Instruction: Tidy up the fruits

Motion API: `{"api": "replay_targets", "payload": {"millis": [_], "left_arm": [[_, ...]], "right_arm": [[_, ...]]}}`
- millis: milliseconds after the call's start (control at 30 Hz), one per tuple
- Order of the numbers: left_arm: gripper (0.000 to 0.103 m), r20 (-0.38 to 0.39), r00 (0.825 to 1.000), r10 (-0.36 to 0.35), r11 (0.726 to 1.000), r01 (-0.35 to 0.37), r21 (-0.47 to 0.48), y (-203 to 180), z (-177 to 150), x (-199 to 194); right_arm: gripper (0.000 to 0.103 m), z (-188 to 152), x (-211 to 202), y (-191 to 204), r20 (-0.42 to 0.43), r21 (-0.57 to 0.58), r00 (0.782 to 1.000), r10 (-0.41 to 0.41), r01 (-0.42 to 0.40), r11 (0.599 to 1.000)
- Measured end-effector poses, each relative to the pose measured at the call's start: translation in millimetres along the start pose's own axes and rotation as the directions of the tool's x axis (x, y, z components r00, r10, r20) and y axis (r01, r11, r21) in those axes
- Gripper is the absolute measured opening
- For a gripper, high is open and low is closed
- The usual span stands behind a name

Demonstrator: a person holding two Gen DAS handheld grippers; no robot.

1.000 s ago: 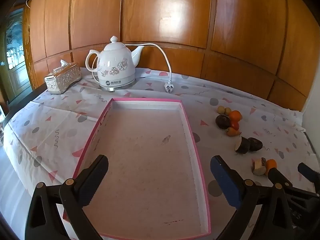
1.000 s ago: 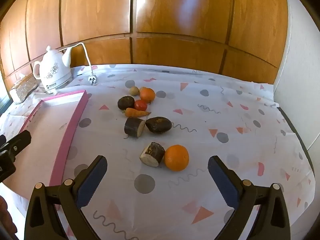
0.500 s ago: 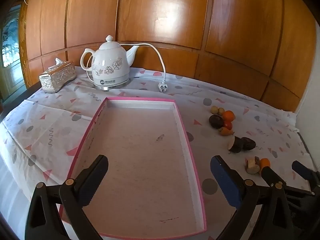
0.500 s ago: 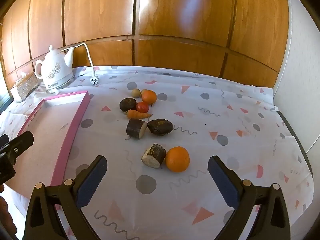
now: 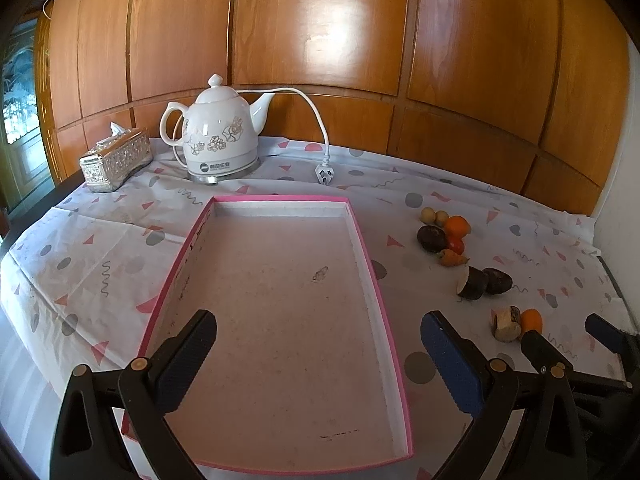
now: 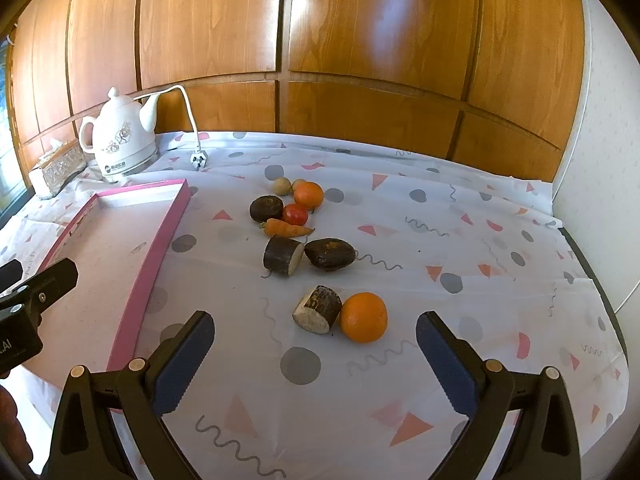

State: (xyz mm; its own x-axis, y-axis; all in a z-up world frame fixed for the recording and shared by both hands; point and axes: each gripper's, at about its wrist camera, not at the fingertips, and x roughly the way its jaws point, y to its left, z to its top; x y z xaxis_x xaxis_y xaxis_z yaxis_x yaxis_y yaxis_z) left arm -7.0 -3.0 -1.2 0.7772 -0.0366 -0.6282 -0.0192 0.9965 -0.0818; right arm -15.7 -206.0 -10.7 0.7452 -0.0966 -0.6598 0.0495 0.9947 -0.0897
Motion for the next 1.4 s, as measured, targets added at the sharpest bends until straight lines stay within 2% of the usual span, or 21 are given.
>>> {"api": "replay_targets", "payload": {"millis": [1133, 1333, 1400], "left_arm": [[0.103, 0.013, 1.0, -0.016, 0.999, 0.015, 0.032, -10, 2, -4], [0.103, -0.003, 0.999, -0.052, 0.998, 0.052, 0.045, -15, 1, -1], [0.103, -0.015, 0.998, -0.068, 0.996, 0.068, 0.055, -18, 0, 1]], "right_arm": [[0.102, 0, -5, -9, 0.02, 0.009, 1.0, 0.003, -0.003, 1.0], [0.094, -1, -2, -27, 0.002, 0.058, 0.999, 0.04, -0.04, 0.998], [0.071, -1, 1, -36, -0.007, 0.065, 0.998, 0.064, -0.063, 0.996]]}}
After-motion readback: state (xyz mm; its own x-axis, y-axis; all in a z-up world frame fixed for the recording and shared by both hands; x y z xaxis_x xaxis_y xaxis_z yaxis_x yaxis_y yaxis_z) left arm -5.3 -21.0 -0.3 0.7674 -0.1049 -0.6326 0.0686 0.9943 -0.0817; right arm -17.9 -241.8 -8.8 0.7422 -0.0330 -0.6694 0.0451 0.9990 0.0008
